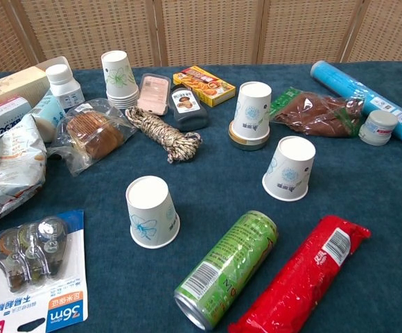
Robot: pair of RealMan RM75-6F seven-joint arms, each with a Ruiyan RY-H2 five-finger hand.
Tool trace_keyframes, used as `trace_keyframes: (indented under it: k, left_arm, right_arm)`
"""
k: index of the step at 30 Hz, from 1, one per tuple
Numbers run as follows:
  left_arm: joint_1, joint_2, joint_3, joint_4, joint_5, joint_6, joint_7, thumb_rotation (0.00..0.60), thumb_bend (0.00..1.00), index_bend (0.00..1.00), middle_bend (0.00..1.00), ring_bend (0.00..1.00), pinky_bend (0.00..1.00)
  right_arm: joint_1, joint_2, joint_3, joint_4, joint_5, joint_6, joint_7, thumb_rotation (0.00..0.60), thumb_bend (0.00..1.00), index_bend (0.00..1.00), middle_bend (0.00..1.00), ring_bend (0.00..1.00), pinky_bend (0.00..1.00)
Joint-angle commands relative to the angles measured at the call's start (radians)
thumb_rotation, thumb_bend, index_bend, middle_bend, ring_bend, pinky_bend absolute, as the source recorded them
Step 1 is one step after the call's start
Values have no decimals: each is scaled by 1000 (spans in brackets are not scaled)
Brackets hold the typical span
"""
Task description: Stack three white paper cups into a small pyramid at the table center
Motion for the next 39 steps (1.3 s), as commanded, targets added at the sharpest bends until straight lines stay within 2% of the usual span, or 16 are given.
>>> trace_keyframes:
  k: [1,10,17,24,30,39]
  left_arm:
    - [-57,-31,-25,-63,-48,-93,97,600,272,0,0,0,0]
    - [-161,-176,-75,-160,-220,-264,387,600,270,0,0,0,0]
    - [-244,-328,-110,-186,-453,-315,644,600,269,0,0,0,0]
    - [-327,-469,-123,-179,-660,-263,850,600,269,0,0,0,0]
    - [-387,-547,-120,-168,-762,-192,962,600,269,0,0,0,0]
    - [-453,-615,-136,-133,-892,-102,1032,600,269,0,0,0,0]
  right_arm:
    - [-5,6,7,-1,3,1,-4,600,140,0,32,79,151]
    - [-14,23,27,-19,22,-14,-7,600,140,0,32,79,152]
    - [-17,30,32,-26,15,-23,-4,600,140,0,32,80,151]
    - [-20,33,41,-24,16,-30,16,600,142,0,32,79,152]
    - [-23,36,48,-23,19,-34,32,600,142,0,32,79,151]
    - [-25,36,53,-21,14,-37,39,600,143,0,33,79,152]
